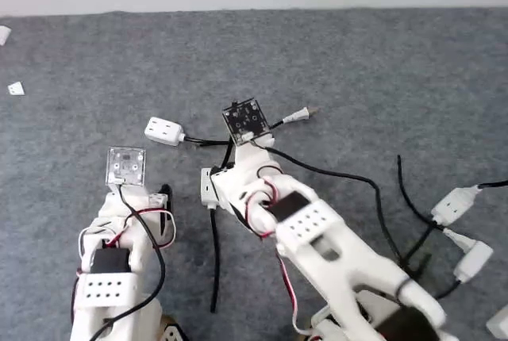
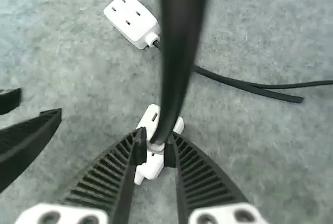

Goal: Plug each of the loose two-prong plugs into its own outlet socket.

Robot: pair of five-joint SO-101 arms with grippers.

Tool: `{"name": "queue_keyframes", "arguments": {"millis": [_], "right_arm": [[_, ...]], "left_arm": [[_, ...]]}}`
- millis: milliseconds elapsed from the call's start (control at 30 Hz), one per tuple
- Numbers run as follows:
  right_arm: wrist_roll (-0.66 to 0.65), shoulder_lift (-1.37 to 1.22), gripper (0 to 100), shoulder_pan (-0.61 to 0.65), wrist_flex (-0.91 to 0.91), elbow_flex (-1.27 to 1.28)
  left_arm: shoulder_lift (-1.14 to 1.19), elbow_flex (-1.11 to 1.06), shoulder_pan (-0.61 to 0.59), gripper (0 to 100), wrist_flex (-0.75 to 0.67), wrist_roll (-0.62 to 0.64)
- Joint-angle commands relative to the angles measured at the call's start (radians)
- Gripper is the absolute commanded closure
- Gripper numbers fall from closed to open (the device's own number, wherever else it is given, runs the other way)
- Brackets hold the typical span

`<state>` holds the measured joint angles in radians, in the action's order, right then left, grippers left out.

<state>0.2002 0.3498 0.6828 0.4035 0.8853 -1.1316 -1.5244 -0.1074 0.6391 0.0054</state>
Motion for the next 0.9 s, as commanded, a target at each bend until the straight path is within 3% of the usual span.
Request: {"name": "queue_keyframes", "arguments": {"millis": [0,600,867], "right_arm": [[0.025,-0.084,99.1,-0.008,-0.021,-0.126],[0.018,-0.180,99.1,-0.008,-0.016,-0.187],[-0.058,-0.312,99.1,-0.007,0.036,-0.285]], "left_arm": [[-0.049,-0.002,-0.003,86,-0.023,0.012],[-0.058,-0.004,-0.003,86,-0.023,0.008],[-0.058,-0.004,-0.015,86,-0.023,0.008]]}}
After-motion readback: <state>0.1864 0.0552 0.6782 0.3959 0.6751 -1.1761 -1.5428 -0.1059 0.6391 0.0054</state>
